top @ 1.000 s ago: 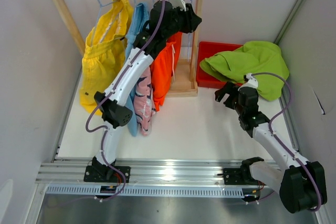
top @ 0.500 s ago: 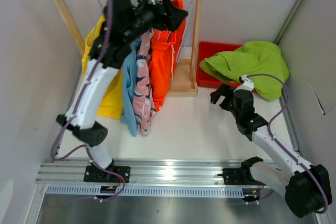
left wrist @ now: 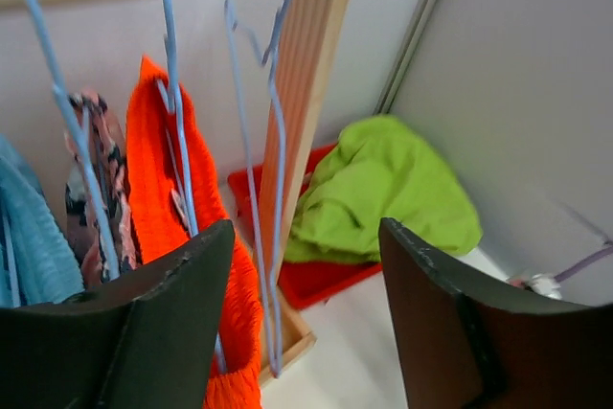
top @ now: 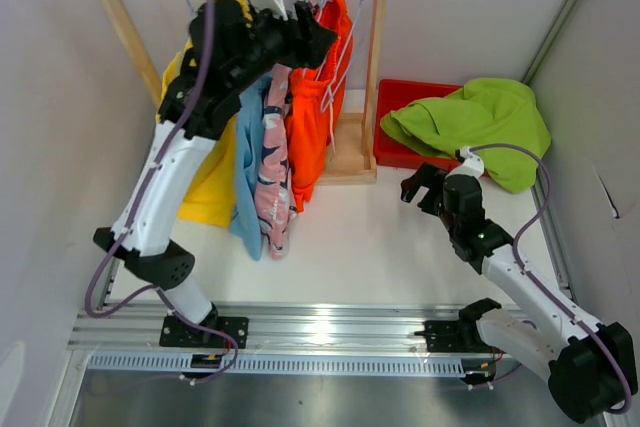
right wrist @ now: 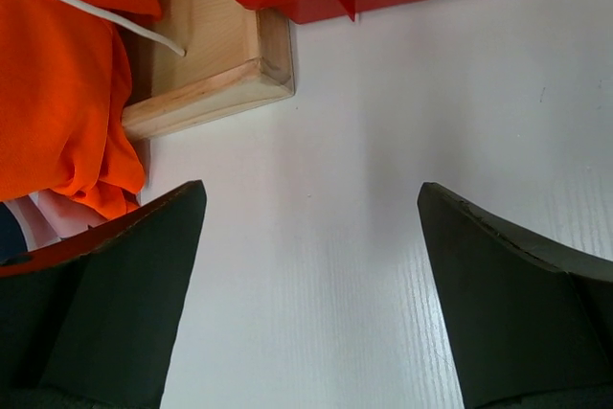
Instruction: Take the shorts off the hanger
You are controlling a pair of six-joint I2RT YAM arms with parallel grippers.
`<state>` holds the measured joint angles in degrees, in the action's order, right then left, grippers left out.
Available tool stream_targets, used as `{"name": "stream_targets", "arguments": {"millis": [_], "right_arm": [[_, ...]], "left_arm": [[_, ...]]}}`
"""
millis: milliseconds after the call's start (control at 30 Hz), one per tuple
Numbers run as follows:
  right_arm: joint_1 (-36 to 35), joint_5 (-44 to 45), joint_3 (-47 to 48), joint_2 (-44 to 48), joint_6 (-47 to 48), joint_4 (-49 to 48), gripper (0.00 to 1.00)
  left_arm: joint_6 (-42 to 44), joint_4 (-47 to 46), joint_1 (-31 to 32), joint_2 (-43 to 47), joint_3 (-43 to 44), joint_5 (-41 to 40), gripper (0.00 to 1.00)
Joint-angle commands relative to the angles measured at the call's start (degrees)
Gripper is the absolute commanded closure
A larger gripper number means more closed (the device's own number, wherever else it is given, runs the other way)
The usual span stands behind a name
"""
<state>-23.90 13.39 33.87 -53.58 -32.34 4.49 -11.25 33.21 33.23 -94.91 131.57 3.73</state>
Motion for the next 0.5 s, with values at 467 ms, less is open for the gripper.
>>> {"name": "stream_targets", "arguments": {"millis": [467], "right_arm": [[-0.1, 2.9, -0.9, 3.8, 0.6, 1.2, 0.01]], "left_arm": [[1.5, 1.5, -1.3, -5.1, -1.4, -7.5, 0.35]]}}
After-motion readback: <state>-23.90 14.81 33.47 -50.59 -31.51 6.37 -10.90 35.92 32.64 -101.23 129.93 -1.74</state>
